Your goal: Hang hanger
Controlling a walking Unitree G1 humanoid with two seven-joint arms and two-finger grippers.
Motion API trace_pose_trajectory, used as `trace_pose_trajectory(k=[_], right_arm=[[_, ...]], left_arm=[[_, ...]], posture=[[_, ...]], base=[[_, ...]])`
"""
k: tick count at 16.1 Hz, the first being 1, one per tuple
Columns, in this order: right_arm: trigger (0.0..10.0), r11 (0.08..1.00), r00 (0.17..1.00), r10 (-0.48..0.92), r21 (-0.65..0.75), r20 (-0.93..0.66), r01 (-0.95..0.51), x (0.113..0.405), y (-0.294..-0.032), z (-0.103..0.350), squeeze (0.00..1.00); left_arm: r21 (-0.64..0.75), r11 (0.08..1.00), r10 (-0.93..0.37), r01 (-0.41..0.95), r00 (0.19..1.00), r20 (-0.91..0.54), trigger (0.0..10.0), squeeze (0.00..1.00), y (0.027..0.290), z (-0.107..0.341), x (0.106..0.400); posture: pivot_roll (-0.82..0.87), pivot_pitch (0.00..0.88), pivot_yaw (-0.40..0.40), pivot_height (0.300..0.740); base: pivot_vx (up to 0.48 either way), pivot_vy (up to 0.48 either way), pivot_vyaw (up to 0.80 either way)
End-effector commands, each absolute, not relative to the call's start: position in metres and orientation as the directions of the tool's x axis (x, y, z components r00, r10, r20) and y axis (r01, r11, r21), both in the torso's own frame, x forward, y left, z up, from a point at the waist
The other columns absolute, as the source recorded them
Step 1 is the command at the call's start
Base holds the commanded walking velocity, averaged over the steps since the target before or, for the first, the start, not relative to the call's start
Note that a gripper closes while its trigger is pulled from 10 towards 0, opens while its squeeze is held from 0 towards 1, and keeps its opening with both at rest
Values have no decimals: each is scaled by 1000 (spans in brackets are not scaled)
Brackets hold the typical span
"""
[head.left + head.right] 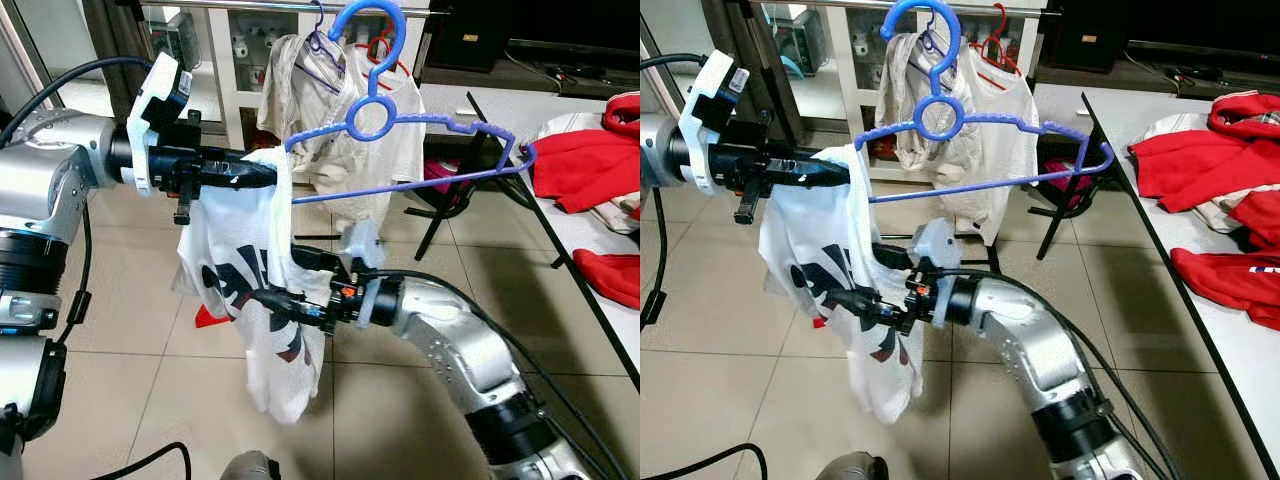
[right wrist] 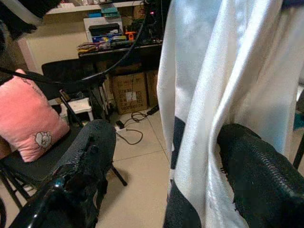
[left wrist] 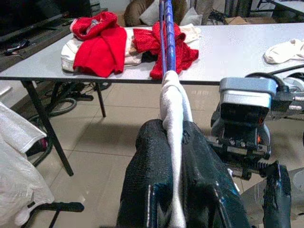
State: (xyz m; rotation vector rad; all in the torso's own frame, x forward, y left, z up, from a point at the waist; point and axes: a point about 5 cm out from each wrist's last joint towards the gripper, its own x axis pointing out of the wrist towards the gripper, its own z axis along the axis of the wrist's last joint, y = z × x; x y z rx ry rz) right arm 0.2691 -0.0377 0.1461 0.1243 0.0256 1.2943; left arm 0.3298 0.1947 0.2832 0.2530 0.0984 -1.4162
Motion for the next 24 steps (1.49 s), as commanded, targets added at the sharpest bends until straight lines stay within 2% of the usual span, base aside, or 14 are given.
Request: trace_pose_trajectory(k=[1, 4, 7, 9, 11, 12, 24], right_arm=[[10000, 273, 278, 960, 90, 42, -958, 272, -36, 147, 0], [10000, 238, 244, 969, 109, 37, -965, 271, -30, 143, 0], [10000, 155, 155, 988, 151, -8, -976, 261, -23, 127, 0], [10000, 158, 152, 987, 182, -47, -970, 261, -21, 114, 0], [1020, 161, 150, 986, 219, -67, -962, 261, -20, 105, 0], [0, 159, 147, 987, 227, -69, -961, 261, -20, 103, 0], [0, 202, 164, 976, 308, -145, -930, 259, -35, 70, 0]], left_arm=[[165, 132, -968, 978, 162, -190, 0, 0, 193, 297, 330], [169, 134, -968, 976, 166, -187, 0, 0, 192, 298, 331], [183, 153, -966, 971, 186, -179, 0, 0, 194, 301, 334], [189, 159, -965, 969, 192, -176, 0, 0, 194, 303, 335], [193, 164, -965, 967, 198, -173, 0, 0, 195, 304, 336], [194, 166, -965, 967, 200, -172, 0, 0, 195, 304, 336], [195, 197, -957, 961, 232, -173, 0, 0, 203, 301, 337]], posture=[[58, 11, 19, 740], [58, 11, 18, 740], [59, 10, 16, 740], [58, 10, 16, 740], [59, 11, 16, 740], [58, 10, 15, 740], [51, 11, -1, 740]], base=[[0, 0, 0], [0, 0, 0], [0, 0, 0], [0, 0, 0], [0, 0, 0], [0, 0, 0], [0, 0, 0]])
